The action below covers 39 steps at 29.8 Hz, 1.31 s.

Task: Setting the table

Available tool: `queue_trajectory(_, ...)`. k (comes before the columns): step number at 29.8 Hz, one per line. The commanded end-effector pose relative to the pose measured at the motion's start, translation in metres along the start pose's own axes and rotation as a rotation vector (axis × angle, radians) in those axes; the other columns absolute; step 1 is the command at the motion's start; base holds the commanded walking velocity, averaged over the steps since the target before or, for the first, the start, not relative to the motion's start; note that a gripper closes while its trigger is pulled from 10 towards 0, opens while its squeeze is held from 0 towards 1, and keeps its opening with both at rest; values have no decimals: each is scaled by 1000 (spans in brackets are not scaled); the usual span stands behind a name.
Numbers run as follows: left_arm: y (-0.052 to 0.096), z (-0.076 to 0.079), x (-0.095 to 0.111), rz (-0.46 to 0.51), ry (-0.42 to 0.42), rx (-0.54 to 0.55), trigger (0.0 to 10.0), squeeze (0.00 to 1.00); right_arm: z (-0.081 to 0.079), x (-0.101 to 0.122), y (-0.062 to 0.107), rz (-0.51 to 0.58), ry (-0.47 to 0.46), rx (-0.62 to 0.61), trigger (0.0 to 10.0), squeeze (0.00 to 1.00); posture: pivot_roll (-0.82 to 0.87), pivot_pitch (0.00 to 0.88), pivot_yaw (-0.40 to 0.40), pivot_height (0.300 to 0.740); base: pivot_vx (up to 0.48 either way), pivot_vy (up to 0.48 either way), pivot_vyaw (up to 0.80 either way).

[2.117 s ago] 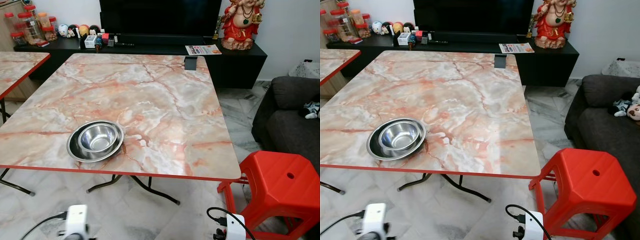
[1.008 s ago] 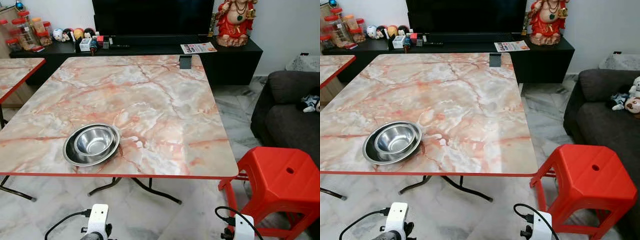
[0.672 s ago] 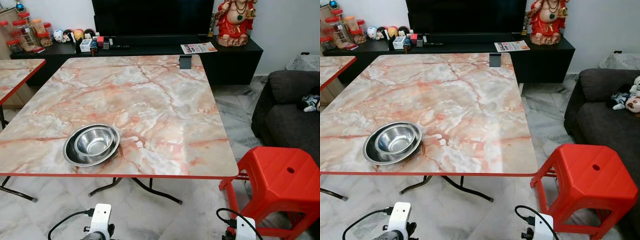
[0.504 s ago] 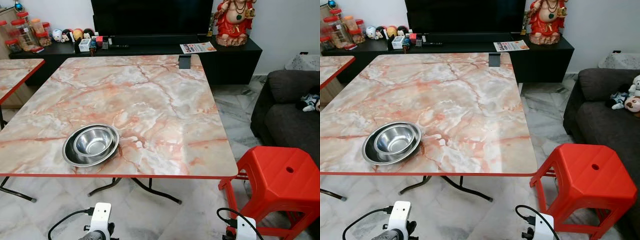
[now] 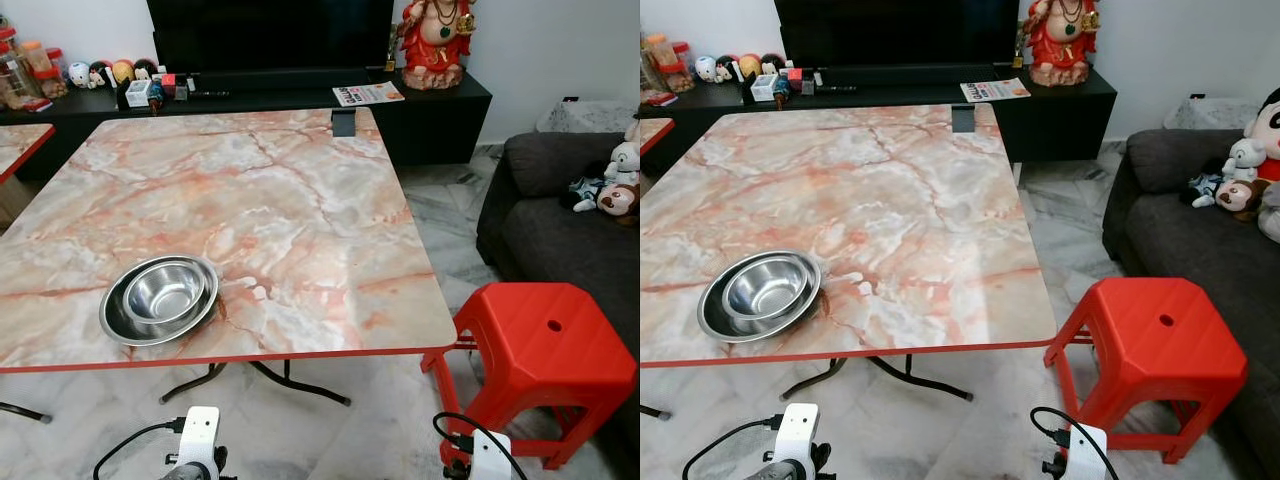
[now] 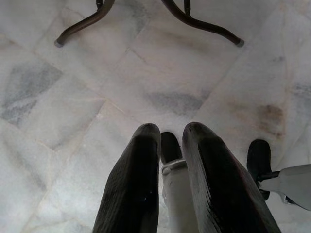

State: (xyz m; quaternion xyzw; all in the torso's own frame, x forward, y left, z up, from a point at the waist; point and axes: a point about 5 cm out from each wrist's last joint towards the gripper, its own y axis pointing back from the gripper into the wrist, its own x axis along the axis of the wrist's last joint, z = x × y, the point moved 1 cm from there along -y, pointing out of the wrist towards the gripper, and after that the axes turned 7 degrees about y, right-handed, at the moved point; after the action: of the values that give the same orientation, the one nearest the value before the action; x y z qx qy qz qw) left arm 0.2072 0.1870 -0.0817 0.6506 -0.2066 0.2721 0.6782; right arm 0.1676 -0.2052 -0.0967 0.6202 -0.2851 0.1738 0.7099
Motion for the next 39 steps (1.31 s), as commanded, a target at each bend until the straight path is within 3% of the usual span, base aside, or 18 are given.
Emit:
queue_trajectory(1,1,-5,0,-9,5,20,10000,0,-1,1,0,2,-12,-6,10000,0,-96,0,28,740,0,274,0)
queue_trajectory(22,2,-10,-5,-19,-6,41,10000,0,-6,-7,2,-21,-3,10,10000,0,-77,0,39,740,0,426,0)
queue_trajectory(39,3,-11,-9,-29,-23,40,10000,0,-6,0,0,3,44,-11,10000,0,-80,0,56,740,0,480,38)
